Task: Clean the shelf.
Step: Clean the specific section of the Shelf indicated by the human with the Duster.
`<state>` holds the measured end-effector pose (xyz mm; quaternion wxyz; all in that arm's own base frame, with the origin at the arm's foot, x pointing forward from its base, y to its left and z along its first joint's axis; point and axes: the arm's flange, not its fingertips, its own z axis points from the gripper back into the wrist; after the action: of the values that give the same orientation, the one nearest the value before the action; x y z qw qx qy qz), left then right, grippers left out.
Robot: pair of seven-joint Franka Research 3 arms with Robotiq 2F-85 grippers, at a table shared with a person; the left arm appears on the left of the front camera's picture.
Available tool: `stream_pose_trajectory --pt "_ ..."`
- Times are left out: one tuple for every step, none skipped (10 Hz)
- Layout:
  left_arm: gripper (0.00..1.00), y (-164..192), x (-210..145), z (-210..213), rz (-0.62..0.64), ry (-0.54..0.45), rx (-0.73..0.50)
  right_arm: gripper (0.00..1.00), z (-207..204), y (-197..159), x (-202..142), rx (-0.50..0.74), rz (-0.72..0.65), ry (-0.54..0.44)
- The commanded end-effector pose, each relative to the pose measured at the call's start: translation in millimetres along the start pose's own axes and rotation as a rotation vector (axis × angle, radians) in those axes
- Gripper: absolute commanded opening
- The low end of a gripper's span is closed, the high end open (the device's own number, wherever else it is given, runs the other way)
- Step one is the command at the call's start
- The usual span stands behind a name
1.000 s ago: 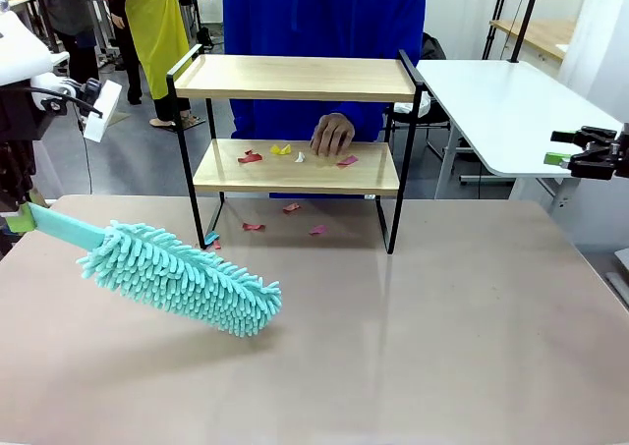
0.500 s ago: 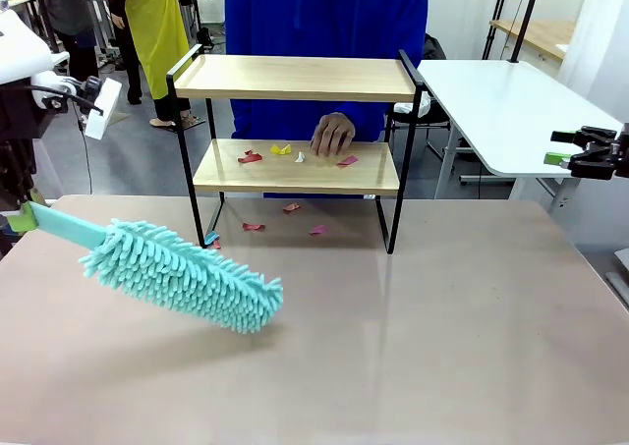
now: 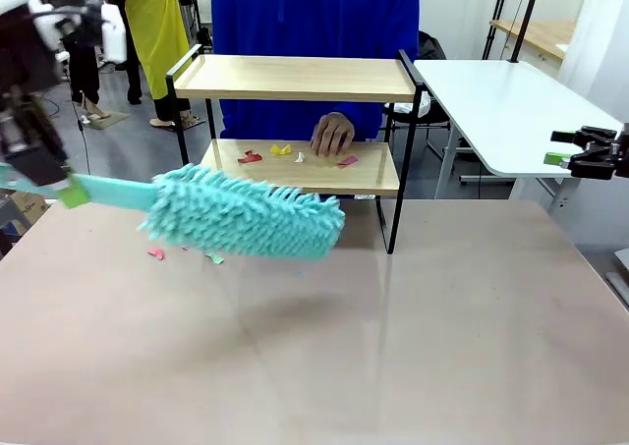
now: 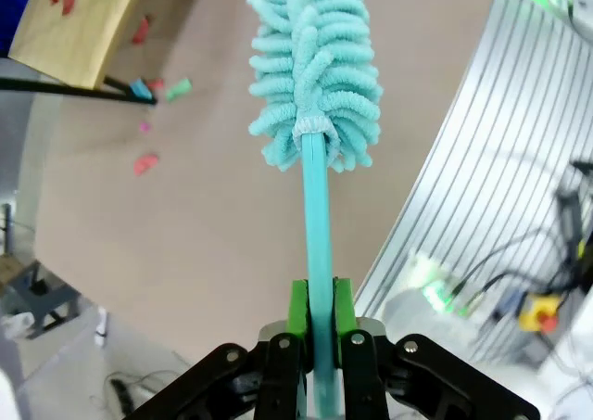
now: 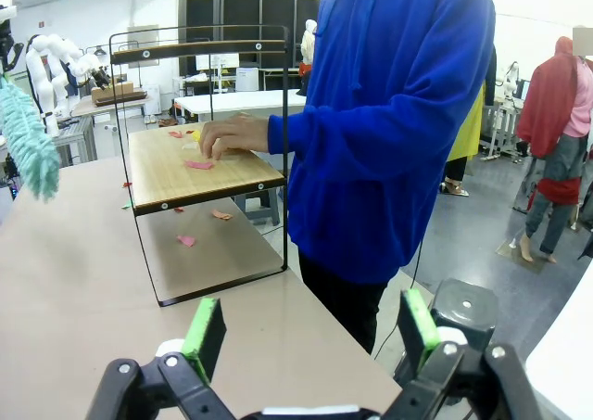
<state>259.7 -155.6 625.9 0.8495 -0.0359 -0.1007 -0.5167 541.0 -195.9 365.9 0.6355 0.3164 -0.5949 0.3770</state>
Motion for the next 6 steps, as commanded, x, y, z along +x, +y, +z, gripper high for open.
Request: stream_pose_trajectory --pt "0.13 -18.4 35.5 -15.9 0.148 -0.044 0.094 1.00 -1.2 1.6 3.4 0.001 0.004 -0.005" --pt "0.13 -27.3 52.8 -19.6 0.214 -0.110 0.142 1.00 -1.2 1.6 3.4 0.001 0.004 -0.005" --pt "0.13 -34.0 66.0 -23.5 0.272 -0.127 0.196 1.00 -1.2 1.6 3.4 0.001 0.004 -0.005" --pt "0.13 -37.6 77.4 -26.4 0.284 -0.160 0.189 1.00 -1.2 1.6 3.4 0.001 0.004 -0.005" --pt "0.13 -36.7 84.3 -25.6 0.233 -0.151 0.151 1.00 -1.2 1.6 3.4 0.001 0.004 -0.005" --pt "0.13 -39.2 73.1 -21.4 0.253 -0.145 0.148 1.00 -1.2 1.6 3.4 0.001 0.004 -0.005"
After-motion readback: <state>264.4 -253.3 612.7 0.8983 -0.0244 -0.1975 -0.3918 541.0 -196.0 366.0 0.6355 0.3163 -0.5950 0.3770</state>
